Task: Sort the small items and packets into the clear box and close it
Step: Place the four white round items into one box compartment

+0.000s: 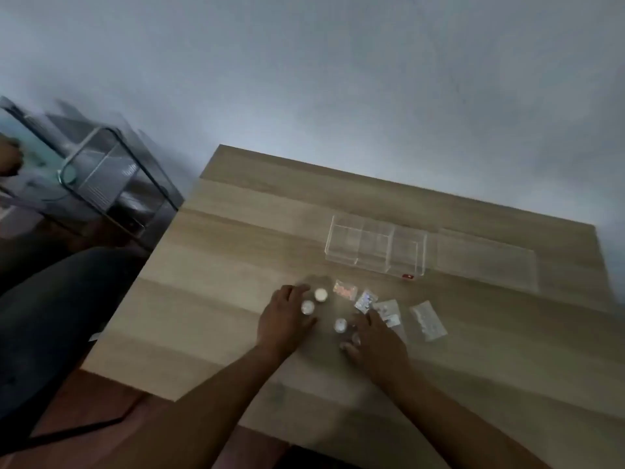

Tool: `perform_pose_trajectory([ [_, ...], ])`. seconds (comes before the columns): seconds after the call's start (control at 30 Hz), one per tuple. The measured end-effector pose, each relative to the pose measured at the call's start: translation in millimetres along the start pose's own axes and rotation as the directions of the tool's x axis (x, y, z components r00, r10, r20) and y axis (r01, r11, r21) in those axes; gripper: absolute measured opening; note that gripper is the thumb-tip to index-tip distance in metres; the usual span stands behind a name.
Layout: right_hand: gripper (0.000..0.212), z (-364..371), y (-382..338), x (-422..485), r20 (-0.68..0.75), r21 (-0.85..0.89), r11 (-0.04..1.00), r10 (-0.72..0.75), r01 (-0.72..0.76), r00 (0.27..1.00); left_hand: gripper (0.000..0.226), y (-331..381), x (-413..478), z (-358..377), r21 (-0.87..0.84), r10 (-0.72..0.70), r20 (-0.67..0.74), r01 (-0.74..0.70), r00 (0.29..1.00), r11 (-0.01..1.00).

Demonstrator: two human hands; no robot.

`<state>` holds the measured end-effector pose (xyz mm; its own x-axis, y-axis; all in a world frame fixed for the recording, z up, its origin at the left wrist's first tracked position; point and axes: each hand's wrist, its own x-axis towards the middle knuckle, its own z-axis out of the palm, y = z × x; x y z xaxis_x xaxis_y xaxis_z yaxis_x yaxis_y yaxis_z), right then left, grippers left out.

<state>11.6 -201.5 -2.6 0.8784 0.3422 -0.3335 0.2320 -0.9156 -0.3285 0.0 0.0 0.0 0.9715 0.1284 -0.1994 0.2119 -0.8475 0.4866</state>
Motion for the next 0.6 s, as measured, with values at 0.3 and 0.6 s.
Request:
perform_pose_trajectory([
  [0.3,0.042,5.4,0.1,0.7,-0.039,0.015,1.0,-0.013,0.014,0.999,0.06,-0.6,13.9,5.8,-0.076,-0.038,0.038,0.041,0.999,0.996],
  [0.6,0.042,0.1,-8.3,11.1,-0.033,0.023,0.998,-0.054,0.055,0.998,0.056,8.4,29.6,2.6,0.083,0.031,0.115,-0.04,0.993,0.996],
])
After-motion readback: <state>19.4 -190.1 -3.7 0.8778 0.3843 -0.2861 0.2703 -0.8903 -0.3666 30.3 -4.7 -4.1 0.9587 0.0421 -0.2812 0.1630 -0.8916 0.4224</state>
